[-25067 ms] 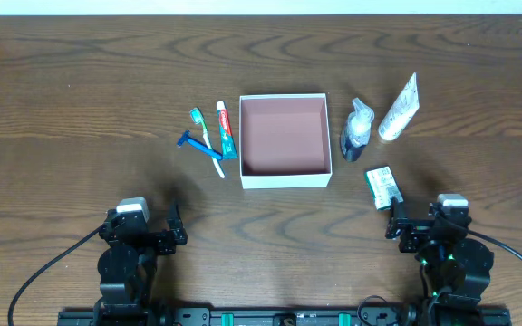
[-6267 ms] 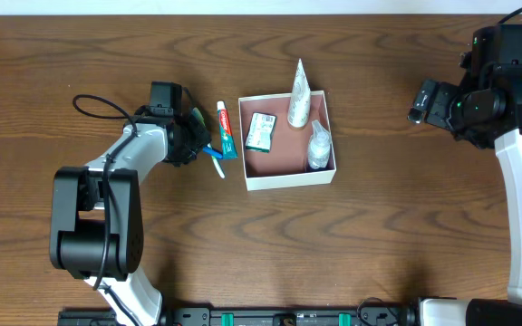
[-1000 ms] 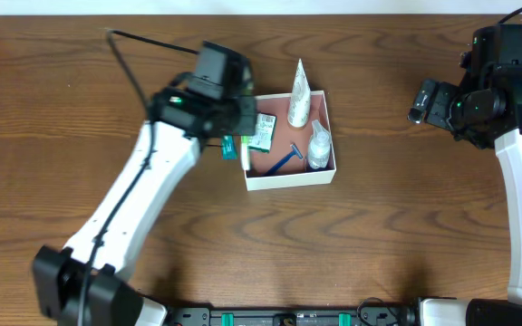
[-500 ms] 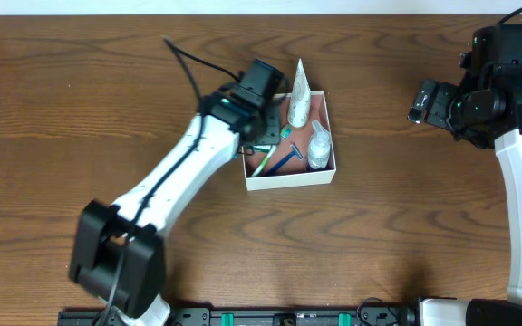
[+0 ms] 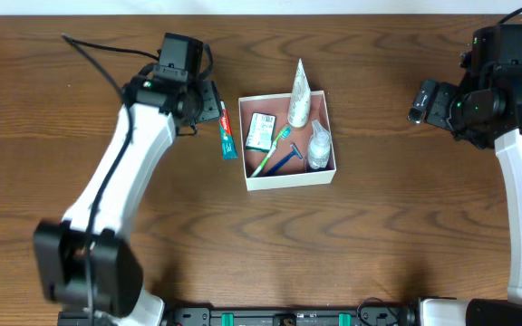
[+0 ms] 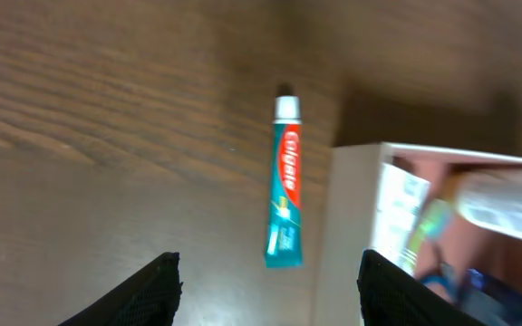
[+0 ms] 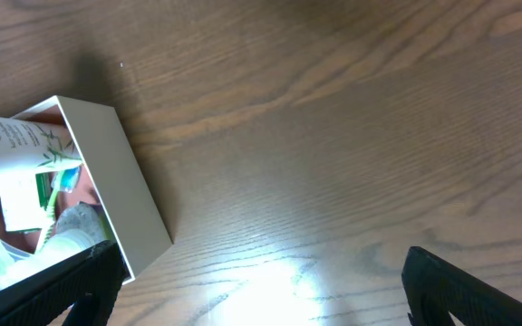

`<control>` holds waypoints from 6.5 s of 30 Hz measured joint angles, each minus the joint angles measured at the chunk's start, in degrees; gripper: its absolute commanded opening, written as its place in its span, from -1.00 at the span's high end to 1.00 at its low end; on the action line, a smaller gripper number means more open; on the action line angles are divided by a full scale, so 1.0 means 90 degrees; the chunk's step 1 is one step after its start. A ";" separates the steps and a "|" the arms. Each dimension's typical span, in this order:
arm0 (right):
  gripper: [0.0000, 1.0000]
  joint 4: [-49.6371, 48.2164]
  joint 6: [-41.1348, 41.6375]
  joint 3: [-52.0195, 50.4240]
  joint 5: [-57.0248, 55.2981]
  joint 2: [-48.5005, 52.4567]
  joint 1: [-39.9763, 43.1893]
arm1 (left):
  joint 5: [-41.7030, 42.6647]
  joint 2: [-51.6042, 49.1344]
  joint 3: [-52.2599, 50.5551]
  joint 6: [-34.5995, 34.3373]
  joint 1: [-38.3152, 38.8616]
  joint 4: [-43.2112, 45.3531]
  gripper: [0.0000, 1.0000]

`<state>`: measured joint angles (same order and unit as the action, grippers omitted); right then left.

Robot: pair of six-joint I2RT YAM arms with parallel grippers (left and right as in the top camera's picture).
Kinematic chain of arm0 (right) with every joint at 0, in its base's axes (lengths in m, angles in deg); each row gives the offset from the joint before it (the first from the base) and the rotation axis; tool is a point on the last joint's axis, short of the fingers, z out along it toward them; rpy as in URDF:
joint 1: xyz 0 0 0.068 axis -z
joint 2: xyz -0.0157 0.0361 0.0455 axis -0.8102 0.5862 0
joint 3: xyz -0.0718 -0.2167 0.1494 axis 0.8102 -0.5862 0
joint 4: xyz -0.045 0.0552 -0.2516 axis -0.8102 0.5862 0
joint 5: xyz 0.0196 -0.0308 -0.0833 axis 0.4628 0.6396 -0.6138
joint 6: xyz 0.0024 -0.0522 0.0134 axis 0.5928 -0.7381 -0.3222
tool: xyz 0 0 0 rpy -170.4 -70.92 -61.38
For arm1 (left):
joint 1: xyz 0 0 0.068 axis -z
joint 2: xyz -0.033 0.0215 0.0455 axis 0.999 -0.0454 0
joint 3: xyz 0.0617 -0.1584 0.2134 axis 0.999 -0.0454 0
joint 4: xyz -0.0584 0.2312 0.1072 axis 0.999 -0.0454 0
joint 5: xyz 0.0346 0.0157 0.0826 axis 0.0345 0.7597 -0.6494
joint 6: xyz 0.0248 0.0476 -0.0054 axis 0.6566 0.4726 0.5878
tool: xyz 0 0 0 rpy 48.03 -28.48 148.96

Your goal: Pack container

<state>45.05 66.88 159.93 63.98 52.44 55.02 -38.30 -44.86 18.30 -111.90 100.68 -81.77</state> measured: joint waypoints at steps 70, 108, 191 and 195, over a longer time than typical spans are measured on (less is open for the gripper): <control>-0.98 -0.0002 0.0000 0.0000 0.0000 0.0000 0.0000 | 0.1243 -0.2215 -0.0304 0.1030 0.0005 0.0019 0.88; -0.98 -0.0002 0.0000 0.0000 0.0000 0.0000 0.0000 | 0.0695 -0.1768 -0.0367 0.0840 -0.0007 0.1598 -0.17; -0.98 0.0000 0.0000 0.0000 0.0000 0.0000 0.0000 | 0.0527 -0.0316 -0.0391 0.0996 -0.0279 0.0755 0.78; -0.98 -0.0002 0.0000 0.0000 0.0000 0.0000 0.0000 | 0.0563 0.0158 -0.0391 0.0991 0.0005 0.0301 0.78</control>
<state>45.03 66.88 159.93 63.98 52.44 55.02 -33.22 -43.44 14.78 -102.98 100.72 -79.06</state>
